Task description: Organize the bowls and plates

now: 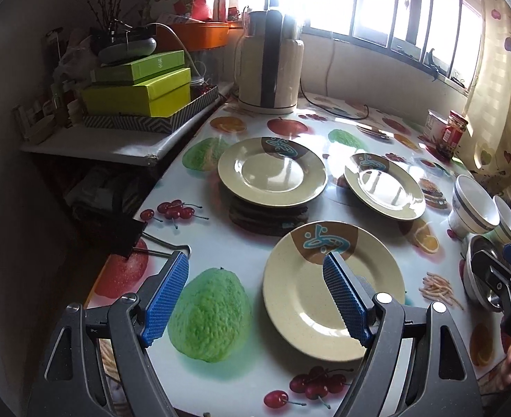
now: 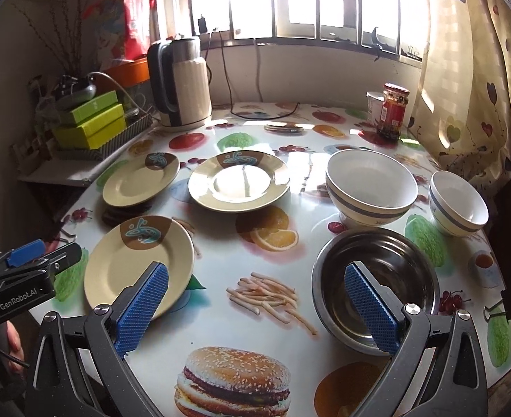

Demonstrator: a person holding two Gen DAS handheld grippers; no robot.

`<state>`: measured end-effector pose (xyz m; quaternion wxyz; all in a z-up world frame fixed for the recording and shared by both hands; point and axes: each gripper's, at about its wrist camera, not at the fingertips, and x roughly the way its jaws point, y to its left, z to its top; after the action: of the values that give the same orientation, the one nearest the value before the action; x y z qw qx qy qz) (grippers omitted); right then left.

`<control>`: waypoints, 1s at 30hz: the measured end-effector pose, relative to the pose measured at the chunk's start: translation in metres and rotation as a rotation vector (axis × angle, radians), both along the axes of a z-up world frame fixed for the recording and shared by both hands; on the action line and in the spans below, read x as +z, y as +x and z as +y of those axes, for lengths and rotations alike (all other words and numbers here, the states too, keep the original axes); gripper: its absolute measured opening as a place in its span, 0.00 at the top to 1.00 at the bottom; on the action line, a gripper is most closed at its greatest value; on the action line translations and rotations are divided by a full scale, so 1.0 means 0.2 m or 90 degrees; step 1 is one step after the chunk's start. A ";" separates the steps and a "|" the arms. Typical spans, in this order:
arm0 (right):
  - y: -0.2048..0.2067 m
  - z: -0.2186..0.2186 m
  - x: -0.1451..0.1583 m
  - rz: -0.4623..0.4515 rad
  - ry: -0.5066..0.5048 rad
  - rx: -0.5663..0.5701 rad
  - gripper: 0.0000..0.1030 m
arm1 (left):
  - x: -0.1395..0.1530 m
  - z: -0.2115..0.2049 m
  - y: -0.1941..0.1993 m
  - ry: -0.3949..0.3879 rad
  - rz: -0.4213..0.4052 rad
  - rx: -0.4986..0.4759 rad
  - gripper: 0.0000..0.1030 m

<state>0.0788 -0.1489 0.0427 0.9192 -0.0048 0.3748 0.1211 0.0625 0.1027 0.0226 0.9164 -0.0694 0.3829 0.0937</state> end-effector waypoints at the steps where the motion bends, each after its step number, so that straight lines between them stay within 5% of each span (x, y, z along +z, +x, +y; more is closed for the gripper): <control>1: 0.03 0.01 0.01 -0.002 0.008 0.003 0.00 | 0.01 0.03 0.02 -0.003 0.001 0.000 0.22; 9: 0.27 0.19 0.08 0.007 0.034 0.042 0.10 | 0.02 0.22 0.19 -0.043 0.010 0.009 0.26; 13: 0.41 0.28 0.08 0.024 0.053 0.065 0.17 | 0.00 0.29 0.28 -0.086 0.020 0.006 0.45; 25: 0.77 0.53 -0.07 0.095 0.066 0.133 0.38 | -0.09 0.42 0.52 -0.114 0.040 0.033 0.51; 30: 0.88 0.57 -0.13 0.142 0.120 0.163 0.46 | -0.14 0.44 0.61 -0.113 0.055 0.029 0.51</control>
<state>0.2542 -0.0349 0.0173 0.8452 0.0474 0.4578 0.2716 0.1850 0.1916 -0.0045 0.8868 -0.1548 0.4274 0.0835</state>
